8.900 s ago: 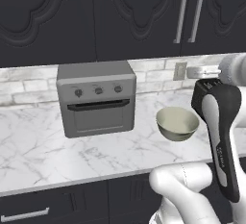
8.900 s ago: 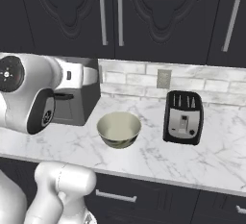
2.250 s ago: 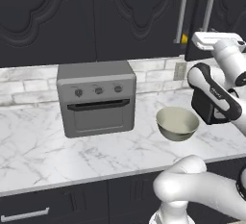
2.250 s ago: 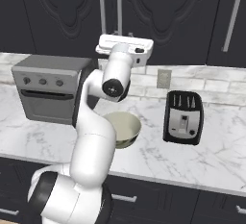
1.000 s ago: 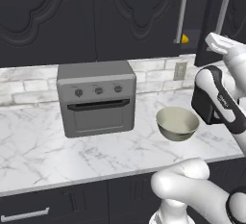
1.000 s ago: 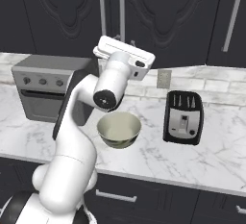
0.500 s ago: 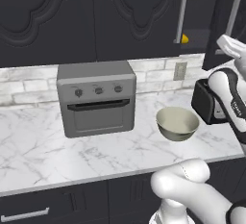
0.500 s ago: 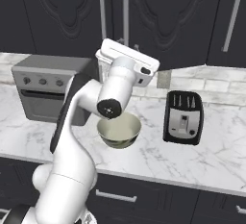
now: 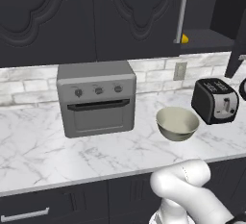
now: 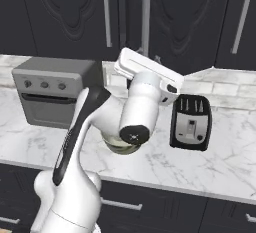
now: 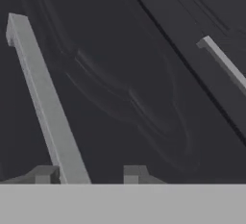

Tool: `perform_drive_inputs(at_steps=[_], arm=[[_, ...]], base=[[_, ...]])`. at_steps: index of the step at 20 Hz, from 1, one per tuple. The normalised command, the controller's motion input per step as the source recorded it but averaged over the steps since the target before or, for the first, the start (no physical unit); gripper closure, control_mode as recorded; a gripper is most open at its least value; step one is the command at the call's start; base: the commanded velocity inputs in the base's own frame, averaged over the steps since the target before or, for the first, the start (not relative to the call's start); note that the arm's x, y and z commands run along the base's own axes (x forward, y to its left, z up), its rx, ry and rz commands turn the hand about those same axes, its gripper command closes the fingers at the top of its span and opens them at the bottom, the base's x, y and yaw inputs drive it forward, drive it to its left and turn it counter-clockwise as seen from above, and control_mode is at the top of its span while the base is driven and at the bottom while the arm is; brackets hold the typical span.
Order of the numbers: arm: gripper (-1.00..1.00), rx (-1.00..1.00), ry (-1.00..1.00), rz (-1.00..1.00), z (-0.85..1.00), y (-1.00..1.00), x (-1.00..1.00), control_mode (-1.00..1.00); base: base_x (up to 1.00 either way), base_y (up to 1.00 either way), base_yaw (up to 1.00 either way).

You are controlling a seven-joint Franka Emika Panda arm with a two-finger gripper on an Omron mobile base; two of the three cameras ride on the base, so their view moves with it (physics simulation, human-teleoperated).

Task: Open the cabinet. Pick the orange and mango from the cabinet and place them into the bowl. Then close the cabinet.

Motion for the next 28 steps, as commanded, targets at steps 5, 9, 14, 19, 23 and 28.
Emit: perform_drive_inputs(at_steps=[5,9,14,19,23,28], arm=[[1.0,0.13,0.0,0.12,0.0,-1.0,-0.4,-1.0],[-1.0,0.05,0.0,0.07,0.0,-0.39,-0.01,-1.0],[-1.0,-0.07,0.01,0.04,-0.24,0.0,-0.53,-1.0],[-1.0,-0.16,0.01,0.08,-0.29,0.0,-0.92,-1.0],[-1.0,-0.13,-0.17,0.03,0.03,0.05,-1.0,-1.0],[-1.0,-0.27,-0.11,-0.13,0.0,0.73,-0.8,-1.0]], base=[[0.0,0.0,0.0],[0.0,0.0,0.0],[0.0,0.0,0.0],[0.0,0.0,0.0],[0.0,0.0,0.0],[0.0,0.0,0.0]])
